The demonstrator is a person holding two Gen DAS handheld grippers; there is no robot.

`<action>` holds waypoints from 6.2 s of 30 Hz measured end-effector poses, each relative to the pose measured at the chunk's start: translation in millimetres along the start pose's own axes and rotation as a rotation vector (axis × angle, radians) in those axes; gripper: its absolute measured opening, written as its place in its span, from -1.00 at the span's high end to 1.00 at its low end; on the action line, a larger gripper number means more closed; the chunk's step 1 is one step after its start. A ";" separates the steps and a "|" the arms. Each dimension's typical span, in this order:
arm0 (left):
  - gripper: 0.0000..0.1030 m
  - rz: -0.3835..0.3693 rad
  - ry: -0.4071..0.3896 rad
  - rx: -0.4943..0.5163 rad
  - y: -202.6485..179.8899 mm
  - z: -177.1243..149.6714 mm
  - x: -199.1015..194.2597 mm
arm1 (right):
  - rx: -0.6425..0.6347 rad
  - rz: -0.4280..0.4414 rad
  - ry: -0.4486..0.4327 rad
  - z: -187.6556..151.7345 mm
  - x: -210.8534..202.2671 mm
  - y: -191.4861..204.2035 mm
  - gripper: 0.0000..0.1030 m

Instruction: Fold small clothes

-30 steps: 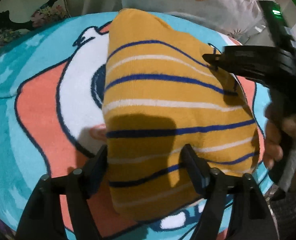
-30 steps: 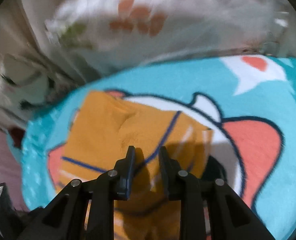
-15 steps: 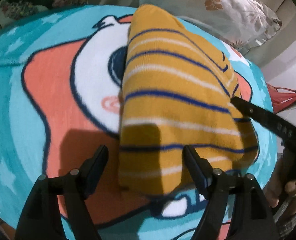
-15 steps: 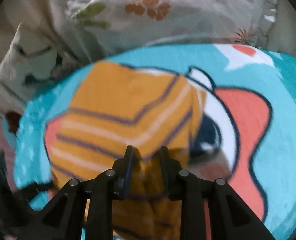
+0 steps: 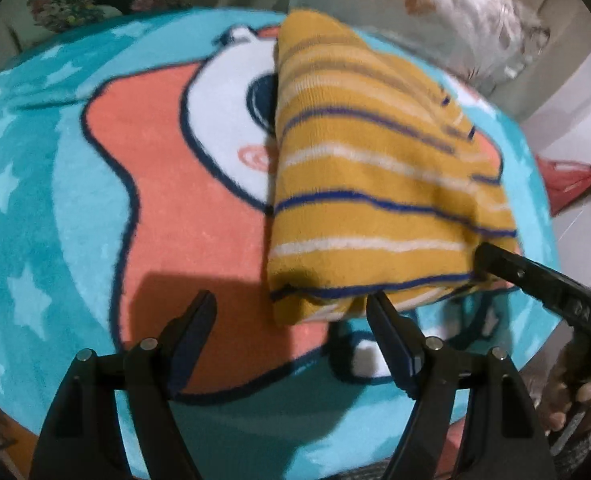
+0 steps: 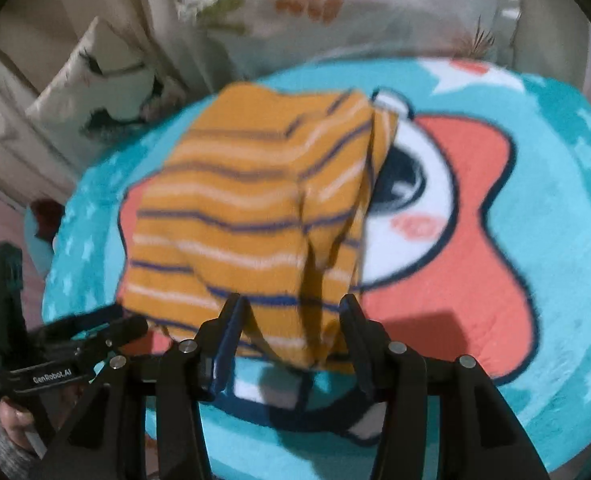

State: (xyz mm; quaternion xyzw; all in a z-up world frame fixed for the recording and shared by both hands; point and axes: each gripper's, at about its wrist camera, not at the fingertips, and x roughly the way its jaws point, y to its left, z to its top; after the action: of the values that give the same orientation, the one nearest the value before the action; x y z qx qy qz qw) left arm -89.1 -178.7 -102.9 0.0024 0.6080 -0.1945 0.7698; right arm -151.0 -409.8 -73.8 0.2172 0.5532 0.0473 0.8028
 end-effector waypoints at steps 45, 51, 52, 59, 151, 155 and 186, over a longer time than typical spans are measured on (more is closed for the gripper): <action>-1.00 0.245 -0.766 0.041 -12.9 -90.0 -231.0 | 0.083 -0.295 -0.149 -121.4 -73.7 59.0 0.30; -1.00 0.173 -0.586 0.040 -1.9 -97.0 -206.2 | 0.068 -0.328 -0.161 -145.2 -82.4 79.8 0.12; -1.00 0.174 -0.546 0.043 -0.1 -99.3 -197.1 | 0.066 -0.338 -0.159 -149.3 -82.4 82.8 0.10; -1.00 0.190 -0.388 0.075 3.0 -114.3 -155.3 | 0.110 -0.376 -0.138 -176.0 -77.9 83.1 -0.02; -1.00 0.281 0.006 -0.019 -3.2 -72.6 -22.9 | 0.058 -0.508 0.069 -109.6 -6.5 40.3 -0.35; -1.00 0.282 0.005 -0.020 -2.2 -72.9 -23.2 | 0.058 -0.510 0.070 -112.3 -6.4 45.1 -0.35; -1.00 0.274 0.001 -0.028 11.4 -79.2 -28.5 | 0.037 -0.509 0.073 -121.6 -8.5 67.4 -0.36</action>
State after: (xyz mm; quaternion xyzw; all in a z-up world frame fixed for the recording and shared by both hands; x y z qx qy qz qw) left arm -165.0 -140.7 -99.5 0.0748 0.6050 -0.0790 0.7887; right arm -253.7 -315.7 -75.1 0.0839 0.6196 -0.1584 0.7642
